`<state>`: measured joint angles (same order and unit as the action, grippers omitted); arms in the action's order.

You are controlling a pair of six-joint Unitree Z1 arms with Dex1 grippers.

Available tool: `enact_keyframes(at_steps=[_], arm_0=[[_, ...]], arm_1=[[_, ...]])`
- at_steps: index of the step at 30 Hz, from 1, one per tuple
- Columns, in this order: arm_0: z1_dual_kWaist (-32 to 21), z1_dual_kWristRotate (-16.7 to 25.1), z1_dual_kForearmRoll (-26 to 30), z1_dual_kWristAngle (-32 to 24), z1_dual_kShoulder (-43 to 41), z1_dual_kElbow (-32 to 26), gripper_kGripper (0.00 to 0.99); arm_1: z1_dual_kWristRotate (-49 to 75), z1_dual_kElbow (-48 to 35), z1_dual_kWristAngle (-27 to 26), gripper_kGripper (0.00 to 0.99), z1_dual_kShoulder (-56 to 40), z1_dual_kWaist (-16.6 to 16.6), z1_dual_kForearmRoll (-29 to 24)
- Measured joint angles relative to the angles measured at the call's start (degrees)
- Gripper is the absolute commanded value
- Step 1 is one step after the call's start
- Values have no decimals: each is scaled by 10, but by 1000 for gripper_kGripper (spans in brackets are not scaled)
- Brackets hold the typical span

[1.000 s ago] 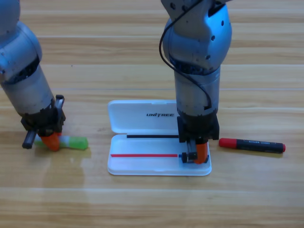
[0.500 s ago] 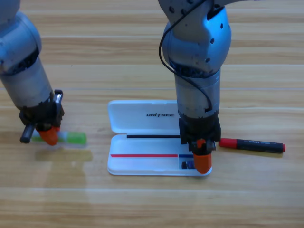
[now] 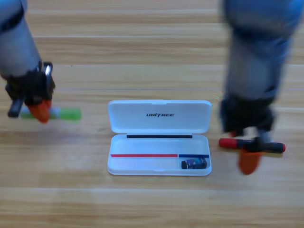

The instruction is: Clean up eraser and pencils

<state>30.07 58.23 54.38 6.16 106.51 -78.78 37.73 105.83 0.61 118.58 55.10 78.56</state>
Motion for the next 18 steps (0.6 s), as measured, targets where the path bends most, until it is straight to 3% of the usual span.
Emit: enact_keyframes(at_steps=[5, 7, 13, 18], arm_0=[[25, -28, 91, 0, -18, -103, 0], [41, -40, 120, 0, -20, -143, 0], [95, -82, 153, -1, -20, -211, 0], [137, -108, 153, -12, -2, -221, 0]], arm_1=[[4, -85, 22, 818, -124, -2, 0], [30, -133, 25, 819, -152, -15, -23], [111, -263, 25, 819, -154, -96, -193], [133, -289, 23, 818, -119, -125, -262]])
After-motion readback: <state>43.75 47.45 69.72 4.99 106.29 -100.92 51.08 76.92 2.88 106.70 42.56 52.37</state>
